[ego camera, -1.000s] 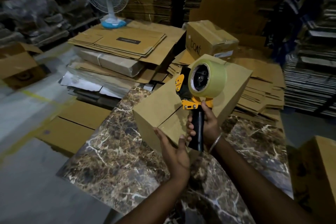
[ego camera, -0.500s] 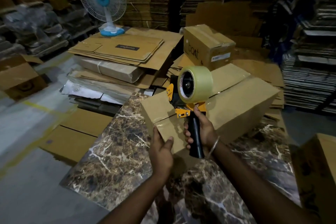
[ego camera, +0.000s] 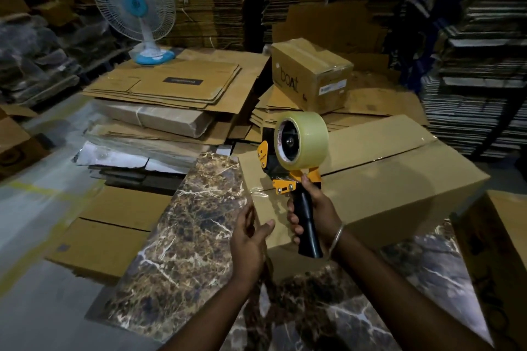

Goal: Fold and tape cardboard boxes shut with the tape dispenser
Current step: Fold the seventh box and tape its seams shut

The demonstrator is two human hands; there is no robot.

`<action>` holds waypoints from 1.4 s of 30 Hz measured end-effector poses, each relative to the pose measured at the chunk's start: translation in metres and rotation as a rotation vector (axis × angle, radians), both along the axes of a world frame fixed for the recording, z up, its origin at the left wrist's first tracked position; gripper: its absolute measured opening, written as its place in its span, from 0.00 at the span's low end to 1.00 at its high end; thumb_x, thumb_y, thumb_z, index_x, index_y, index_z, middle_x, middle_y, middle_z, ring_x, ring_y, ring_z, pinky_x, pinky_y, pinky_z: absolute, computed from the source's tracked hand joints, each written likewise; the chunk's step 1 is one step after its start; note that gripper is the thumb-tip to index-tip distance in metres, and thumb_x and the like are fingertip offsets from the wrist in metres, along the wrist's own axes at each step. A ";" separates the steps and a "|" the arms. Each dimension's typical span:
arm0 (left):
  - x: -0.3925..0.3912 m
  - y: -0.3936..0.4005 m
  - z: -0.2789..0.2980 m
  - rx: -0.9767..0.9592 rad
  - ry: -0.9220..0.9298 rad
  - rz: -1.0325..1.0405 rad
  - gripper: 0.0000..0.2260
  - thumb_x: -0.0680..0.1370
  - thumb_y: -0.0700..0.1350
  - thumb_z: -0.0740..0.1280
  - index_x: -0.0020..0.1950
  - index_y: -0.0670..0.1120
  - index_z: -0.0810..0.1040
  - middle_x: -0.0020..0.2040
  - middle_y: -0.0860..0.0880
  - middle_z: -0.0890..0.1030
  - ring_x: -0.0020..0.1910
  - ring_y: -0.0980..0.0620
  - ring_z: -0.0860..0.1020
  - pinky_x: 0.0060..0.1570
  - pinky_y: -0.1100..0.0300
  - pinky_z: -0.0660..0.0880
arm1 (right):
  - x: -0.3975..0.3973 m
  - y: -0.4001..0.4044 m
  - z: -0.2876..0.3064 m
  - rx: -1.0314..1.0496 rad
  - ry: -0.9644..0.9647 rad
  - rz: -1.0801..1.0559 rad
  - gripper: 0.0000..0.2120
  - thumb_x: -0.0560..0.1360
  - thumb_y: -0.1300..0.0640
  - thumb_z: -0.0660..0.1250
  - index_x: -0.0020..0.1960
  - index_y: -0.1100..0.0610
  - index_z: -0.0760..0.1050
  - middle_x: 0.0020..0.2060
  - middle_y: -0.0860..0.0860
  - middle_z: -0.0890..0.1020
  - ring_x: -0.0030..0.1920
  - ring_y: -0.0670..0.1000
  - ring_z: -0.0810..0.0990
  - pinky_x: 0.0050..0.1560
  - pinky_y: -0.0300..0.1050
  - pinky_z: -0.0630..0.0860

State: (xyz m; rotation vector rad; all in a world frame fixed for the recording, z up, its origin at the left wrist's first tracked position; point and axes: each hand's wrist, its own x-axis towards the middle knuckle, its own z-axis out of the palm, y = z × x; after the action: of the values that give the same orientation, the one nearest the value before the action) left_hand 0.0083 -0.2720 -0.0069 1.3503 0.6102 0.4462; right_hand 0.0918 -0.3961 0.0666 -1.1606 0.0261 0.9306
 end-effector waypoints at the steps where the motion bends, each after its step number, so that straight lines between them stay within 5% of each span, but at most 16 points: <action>1: -0.002 0.000 -0.001 0.008 -0.005 -0.008 0.25 0.75 0.33 0.72 0.70 0.49 0.74 0.59 0.63 0.81 0.57 0.69 0.78 0.54 0.68 0.77 | -0.002 0.001 0.000 0.003 -0.010 -0.023 0.31 0.66 0.27 0.62 0.34 0.57 0.71 0.25 0.52 0.69 0.20 0.50 0.66 0.23 0.39 0.66; 4: -0.008 0.005 -0.005 0.100 0.021 -0.053 0.27 0.74 0.46 0.77 0.72 0.49 0.75 0.66 0.55 0.80 0.66 0.59 0.77 0.66 0.54 0.75 | -0.008 0.005 0.003 -0.021 -0.025 -0.090 0.30 0.68 0.29 0.60 0.35 0.58 0.70 0.25 0.52 0.68 0.21 0.50 0.64 0.24 0.39 0.64; 8: -0.013 0.013 -0.011 0.211 0.051 -0.081 0.38 0.67 0.67 0.75 0.72 0.51 0.75 0.68 0.55 0.78 0.68 0.58 0.75 0.67 0.47 0.74 | -0.014 0.010 0.005 -0.072 -0.007 -0.164 0.29 0.72 0.30 0.58 0.36 0.56 0.70 0.26 0.51 0.67 0.22 0.50 0.62 0.26 0.40 0.60; 15: -0.015 0.034 -0.015 0.197 -0.018 -0.195 0.34 0.68 0.65 0.75 0.70 0.51 0.77 0.65 0.60 0.79 0.66 0.61 0.76 0.67 0.52 0.74 | -0.025 0.023 0.004 -0.008 -0.029 -0.222 0.23 0.71 0.33 0.61 0.43 0.54 0.75 0.28 0.51 0.68 0.22 0.49 0.62 0.27 0.40 0.56; 19: -0.007 0.061 -0.013 0.210 -0.030 -0.162 0.11 0.76 0.58 0.67 0.58 0.61 0.82 0.56 0.58 0.84 0.58 0.55 0.81 0.60 0.48 0.78 | -0.033 0.032 -0.001 -0.036 -0.015 -0.216 0.18 0.74 0.34 0.59 0.47 0.49 0.71 0.27 0.51 0.69 0.21 0.49 0.63 0.25 0.39 0.57; 21: 0.008 0.076 -0.005 0.224 -0.043 -0.077 0.07 0.79 0.52 0.65 0.53 0.61 0.81 0.52 0.54 0.84 0.54 0.50 0.81 0.55 0.47 0.79 | -0.035 0.035 -0.003 -0.070 -0.016 -0.168 0.25 0.74 0.31 0.59 0.41 0.54 0.73 0.27 0.52 0.67 0.22 0.50 0.62 0.28 0.43 0.53; 25: 0.045 0.103 0.037 -0.145 -0.040 -0.148 0.09 0.83 0.46 0.63 0.50 0.44 0.80 0.36 0.47 0.79 0.33 0.49 0.77 0.36 0.58 0.73 | -0.038 0.043 -0.002 -0.098 -0.056 -0.107 0.31 0.65 0.27 0.66 0.33 0.58 0.71 0.28 0.53 0.65 0.22 0.51 0.61 0.31 0.47 0.50; 28: 0.063 0.121 0.069 -0.349 0.137 -0.348 0.18 0.84 0.56 0.59 0.49 0.42 0.76 0.32 0.49 0.78 0.28 0.53 0.77 0.39 0.58 0.75 | -0.038 0.050 0.001 -0.079 -0.063 -0.103 0.32 0.66 0.27 0.64 0.34 0.58 0.70 0.28 0.53 0.64 0.22 0.51 0.61 0.30 0.47 0.50; 32: 0.074 0.134 0.091 -0.532 0.314 -0.489 0.27 0.81 0.62 0.60 0.48 0.37 0.77 0.34 0.42 0.80 0.38 0.44 0.79 0.45 0.51 0.78 | -0.038 0.061 0.004 -0.049 -0.067 -0.131 0.32 0.65 0.27 0.64 0.34 0.58 0.70 0.28 0.53 0.64 0.22 0.50 0.60 0.27 0.42 0.55; 35: 0.077 0.138 0.099 -0.630 0.337 -0.617 0.25 0.81 0.59 0.60 0.54 0.35 0.77 0.46 0.38 0.82 0.46 0.41 0.80 0.44 0.49 0.78 | -0.039 0.065 0.003 -0.032 -0.079 -0.152 0.32 0.65 0.27 0.64 0.34 0.58 0.71 0.27 0.53 0.64 0.21 0.50 0.61 0.25 0.41 0.57; 42: 0.079 0.142 0.091 -0.727 0.383 -0.724 0.23 0.82 0.57 0.58 0.56 0.35 0.76 0.49 0.39 0.81 0.49 0.40 0.80 0.47 0.48 0.79 | -0.039 0.066 0.004 -0.052 -0.056 -0.192 0.32 0.71 0.28 0.57 0.36 0.59 0.71 0.28 0.52 0.64 0.21 0.49 0.60 0.24 0.39 0.58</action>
State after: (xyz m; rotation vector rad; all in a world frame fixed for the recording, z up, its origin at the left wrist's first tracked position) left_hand 0.0874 -0.1301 0.0836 0.8558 0.4755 -0.5926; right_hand 0.0526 -0.3300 0.0708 -1.2093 0.1144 0.7312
